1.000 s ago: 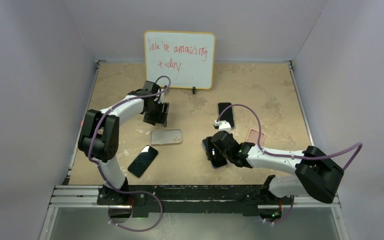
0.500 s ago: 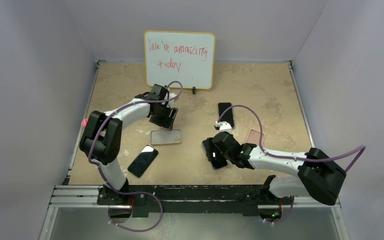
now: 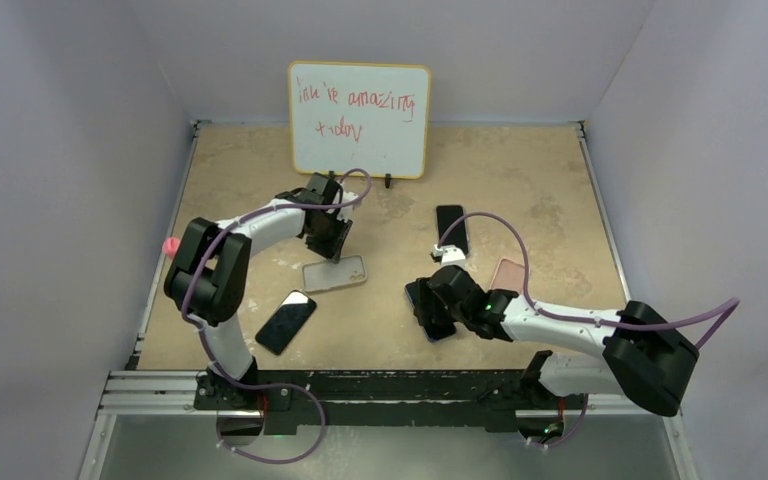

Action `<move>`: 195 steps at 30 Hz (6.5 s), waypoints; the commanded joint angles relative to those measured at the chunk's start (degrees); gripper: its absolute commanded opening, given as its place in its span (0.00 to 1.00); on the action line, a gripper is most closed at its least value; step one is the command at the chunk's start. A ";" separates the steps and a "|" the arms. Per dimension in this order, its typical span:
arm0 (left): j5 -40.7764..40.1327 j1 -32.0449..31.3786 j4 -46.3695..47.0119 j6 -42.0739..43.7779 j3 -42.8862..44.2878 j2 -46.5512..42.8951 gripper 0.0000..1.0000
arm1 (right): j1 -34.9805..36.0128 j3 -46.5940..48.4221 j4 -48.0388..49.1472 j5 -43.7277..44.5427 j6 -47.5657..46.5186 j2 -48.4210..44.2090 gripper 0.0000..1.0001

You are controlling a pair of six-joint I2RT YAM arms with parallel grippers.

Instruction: Put the phone into the phone case

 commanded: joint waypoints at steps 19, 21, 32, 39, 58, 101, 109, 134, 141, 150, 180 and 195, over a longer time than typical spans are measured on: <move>-3.18 -7.38 3.56 -30.70 -13.98 -16.02 0.00 | 0.00 1.76 -5.99 -0.88 5.24 -4.66 0.37; -4.58 -10.22 5.33 -36.43 -16.74 -17.39 0.00 | 0.03 2.52 -6.92 -1.04 5.70 -5.70 0.37; -0.34 -21.76 22.76 -61.28 -25.95 -20.94 0.17 | -0.06 3.75 -7.94 -2.04 11.94 -12.57 0.33; 2.96 -19.15 25.49 -61.61 -28.26 -29.31 0.31 | 0.00 2.63 -2.69 -5.15 15.13 -13.99 0.32; -6.58 -4.77 -3.15 -29.05 -14.02 -45.40 0.91 | 0.19 9.30 7.50 -11.04 23.97 0.83 0.33; -1.13 -4.73 -1.88 -32.87 -22.27 -48.79 0.85 | 9.96 23.13 -8.43 4.93 23.32 19.04 0.59; 2.35 -4.73 0.93 -34.44 -24.76 -47.53 0.82 | 9.92 22.52 -9.92 4.21 23.37 15.57 0.81; 16.88 -5.82 25.28 -46.51 -38.54 -38.45 0.62 | 0.01 9.83 -1.80 -9.49 13.49 3.59 0.54; 13.00 -8.74 30.17 -47.47 -36.98 -31.24 0.59 | -4.38 4.61 6.34 -16.08 12.19 4.64 0.49; 12.02 -12.70 34.40 -49.57 -33.20 -22.35 0.52 | -6.37 3.89 10.13 -19.55 11.45 7.79 0.41; 7.88 -22.17 31.36 -56.73 -27.71 -17.81 0.30 | -8.10 -4.48 23.47 -23.74 19.83 9.01 0.26; 5.38 -22.13 28.50 -55.85 -28.92 -19.42 0.27 | -8.14 -7.42 15.64 -20.25 16.16 1.25 0.33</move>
